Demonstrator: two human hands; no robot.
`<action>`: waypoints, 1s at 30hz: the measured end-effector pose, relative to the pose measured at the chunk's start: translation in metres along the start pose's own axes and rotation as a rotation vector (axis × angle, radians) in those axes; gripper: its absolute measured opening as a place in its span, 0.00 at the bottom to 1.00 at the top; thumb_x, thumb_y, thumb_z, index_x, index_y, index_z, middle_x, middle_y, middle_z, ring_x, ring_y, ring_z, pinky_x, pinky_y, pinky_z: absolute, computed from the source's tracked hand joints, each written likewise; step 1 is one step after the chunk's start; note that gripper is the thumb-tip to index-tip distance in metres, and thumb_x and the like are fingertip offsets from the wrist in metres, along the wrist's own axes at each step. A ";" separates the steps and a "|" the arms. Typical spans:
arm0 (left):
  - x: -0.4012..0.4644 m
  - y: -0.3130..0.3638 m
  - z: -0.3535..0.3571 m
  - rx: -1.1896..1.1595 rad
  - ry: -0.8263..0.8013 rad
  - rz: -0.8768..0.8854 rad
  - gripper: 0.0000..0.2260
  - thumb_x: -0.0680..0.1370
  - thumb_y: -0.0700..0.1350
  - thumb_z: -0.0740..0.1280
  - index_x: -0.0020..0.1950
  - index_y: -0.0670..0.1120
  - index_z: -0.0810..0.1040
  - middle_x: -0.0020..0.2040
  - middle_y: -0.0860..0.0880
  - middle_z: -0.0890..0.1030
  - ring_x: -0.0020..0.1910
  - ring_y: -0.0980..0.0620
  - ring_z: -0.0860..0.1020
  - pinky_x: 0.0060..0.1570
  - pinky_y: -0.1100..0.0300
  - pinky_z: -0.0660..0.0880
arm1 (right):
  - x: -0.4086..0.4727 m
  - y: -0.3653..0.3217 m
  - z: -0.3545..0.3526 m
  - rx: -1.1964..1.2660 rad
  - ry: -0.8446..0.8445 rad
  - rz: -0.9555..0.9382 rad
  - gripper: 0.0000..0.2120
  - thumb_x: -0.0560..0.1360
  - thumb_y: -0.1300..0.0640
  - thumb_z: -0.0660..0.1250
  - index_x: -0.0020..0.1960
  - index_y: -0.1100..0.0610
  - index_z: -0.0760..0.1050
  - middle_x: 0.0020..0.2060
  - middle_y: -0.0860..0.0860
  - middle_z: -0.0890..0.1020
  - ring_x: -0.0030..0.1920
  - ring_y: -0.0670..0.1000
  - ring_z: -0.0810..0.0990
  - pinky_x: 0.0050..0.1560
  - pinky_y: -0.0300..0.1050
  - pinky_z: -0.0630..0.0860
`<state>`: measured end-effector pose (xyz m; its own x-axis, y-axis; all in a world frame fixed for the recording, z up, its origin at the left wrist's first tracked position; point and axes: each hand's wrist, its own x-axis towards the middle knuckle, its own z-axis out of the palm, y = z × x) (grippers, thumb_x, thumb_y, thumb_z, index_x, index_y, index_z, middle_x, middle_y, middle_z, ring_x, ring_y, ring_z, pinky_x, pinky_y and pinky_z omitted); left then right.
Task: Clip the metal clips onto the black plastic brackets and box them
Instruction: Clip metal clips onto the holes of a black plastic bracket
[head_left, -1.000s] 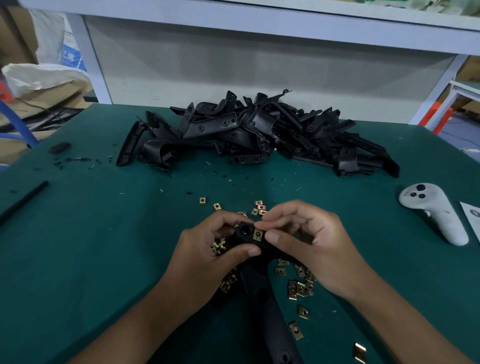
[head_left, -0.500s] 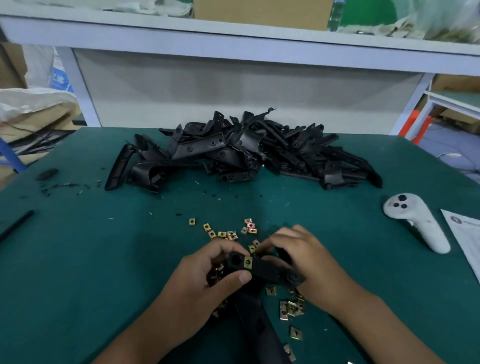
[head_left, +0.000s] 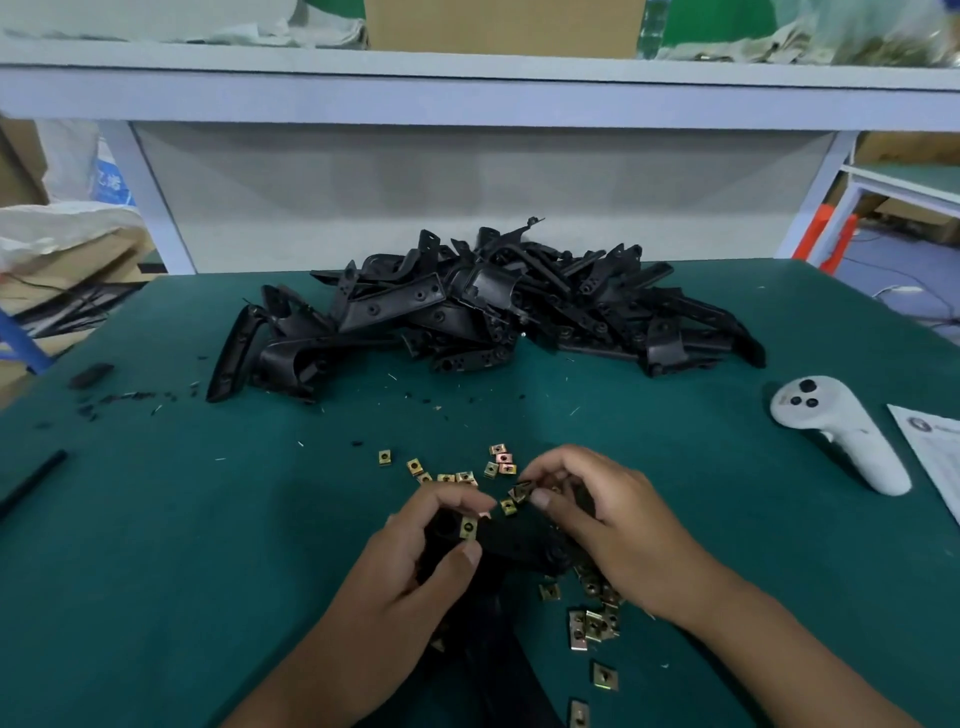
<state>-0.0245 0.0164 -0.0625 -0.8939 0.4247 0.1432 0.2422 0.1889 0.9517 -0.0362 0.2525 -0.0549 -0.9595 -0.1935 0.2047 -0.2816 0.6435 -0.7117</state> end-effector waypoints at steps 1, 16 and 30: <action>0.000 0.001 0.000 0.003 0.003 -0.001 0.16 0.74 0.61 0.63 0.62 0.63 0.75 0.42 0.53 0.78 0.37 0.58 0.73 0.40 0.67 0.70 | 0.000 0.001 0.001 0.025 0.003 0.011 0.05 0.82 0.49 0.66 0.55 0.39 0.77 0.48 0.38 0.79 0.50 0.45 0.77 0.47 0.33 0.72; 0.002 -0.006 0.003 0.148 0.044 0.006 0.19 0.69 0.66 0.72 0.57 0.63 0.78 0.51 0.58 0.82 0.49 0.52 0.80 0.49 0.55 0.76 | -0.001 -0.004 -0.001 0.047 0.071 0.027 0.11 0.83 0.55 0.64 0.59 0.41 0.80 0.49 0.38 0.78 0.57 0.41 0.77 0.53 0.28 0.69; 0.001 -0.006 0.003 0.155 0.053 0.010 0.18 0.69 0.66 0.72 0.56 0.63 0.78 0.48 0.59 0.82 0.42 0.58 0.79 0.48 0.51 0.76 | 0.001 -0.009 -0.006 0.385 0.066 0.178 0.11 0.78 0.60 0.72 0.51 0.43 0.84 0.40 0.42 0.86 0.40 0.40 0.83 0.44 0.30 0.74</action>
<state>-0.0256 0.0186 -0.0685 -0.9090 0.3803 0.1704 0.3025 0.3210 0.8975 -0.0346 0.2507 -0.0438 -0.9948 -0.0488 0.0893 -0.1006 0.3372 -0.9361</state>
